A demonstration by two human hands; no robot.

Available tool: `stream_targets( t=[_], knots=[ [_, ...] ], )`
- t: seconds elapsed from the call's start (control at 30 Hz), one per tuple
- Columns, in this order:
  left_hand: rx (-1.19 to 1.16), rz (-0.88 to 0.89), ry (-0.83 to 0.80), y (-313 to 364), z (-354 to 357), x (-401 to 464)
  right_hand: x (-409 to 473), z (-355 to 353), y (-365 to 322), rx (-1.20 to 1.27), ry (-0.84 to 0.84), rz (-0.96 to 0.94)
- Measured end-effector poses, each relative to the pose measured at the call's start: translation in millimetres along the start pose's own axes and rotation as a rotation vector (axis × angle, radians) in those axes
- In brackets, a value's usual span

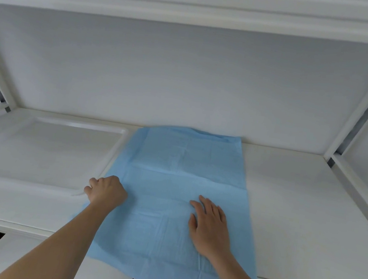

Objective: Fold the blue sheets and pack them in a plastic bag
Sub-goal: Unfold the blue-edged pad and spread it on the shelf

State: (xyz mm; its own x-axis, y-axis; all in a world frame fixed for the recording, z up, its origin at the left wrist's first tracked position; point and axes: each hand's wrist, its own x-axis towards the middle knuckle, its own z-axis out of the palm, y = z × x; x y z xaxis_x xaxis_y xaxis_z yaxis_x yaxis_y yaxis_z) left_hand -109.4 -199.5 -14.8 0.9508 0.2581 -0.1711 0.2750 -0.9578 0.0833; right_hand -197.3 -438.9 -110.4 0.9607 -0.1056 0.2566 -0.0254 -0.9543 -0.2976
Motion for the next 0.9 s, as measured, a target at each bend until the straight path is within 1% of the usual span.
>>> stream_targets(
  t=[0.07, 0.17, 0.27, 0.3, 0.5, 0.57, 0.63, 0.7, 0.77, 0.83, 0.9],
  knots=[
    [-0.154, -0.02, -0.034, 0, 3, 4, 0, 0, 1, 0.014, -0.022, -0.009],
    [-0.501, -0.114, -0.064, 2, 7, 7, 0, -1, -1, 0.007, -0.023, 0.011],
    [-0.691, -0.152, -0.108, 6, 6, 7, 0, -1, 0, 0.011, -0.017, 0.016],
    [-0.71, -0.128, -0.127, 7, 5, 6, 0, -1, 1, 0.018, -0.017, 0.013],
    [-0.718, 0.144, -0.225, 23, 4, -6, 1, -6, 2, 0.129, 0.0, -0.009],
    [-0.705, 0.233, -0.259, 32, 1, -13, 0, -9, 4, 0.205, 0.011, -0.006],
    [-0.698, 0.305, -0.306, 43, -2, -20, -1, -11, 6, 0.337, 0.025, 0.019],
    [-0.731, 0.341, -0.376, 53, -6, -30, 0, -13, 7, 0.489, 0.076, 0.059],
    [-0.798, 0.355, -0.463, 64, -7, -38, -1, -17, 6, 0.59, 0.094, 0.105],
    [-0.872, 0.353, -0.55, 73, -7, -45, -2, -23, 4, 0.672, 0.078, 0.156],
    [-0.903, 0.355, -0.604, 81, -6, -52, -4, -29, 2, 0.719, 0.041, 0.189]
  ],
)
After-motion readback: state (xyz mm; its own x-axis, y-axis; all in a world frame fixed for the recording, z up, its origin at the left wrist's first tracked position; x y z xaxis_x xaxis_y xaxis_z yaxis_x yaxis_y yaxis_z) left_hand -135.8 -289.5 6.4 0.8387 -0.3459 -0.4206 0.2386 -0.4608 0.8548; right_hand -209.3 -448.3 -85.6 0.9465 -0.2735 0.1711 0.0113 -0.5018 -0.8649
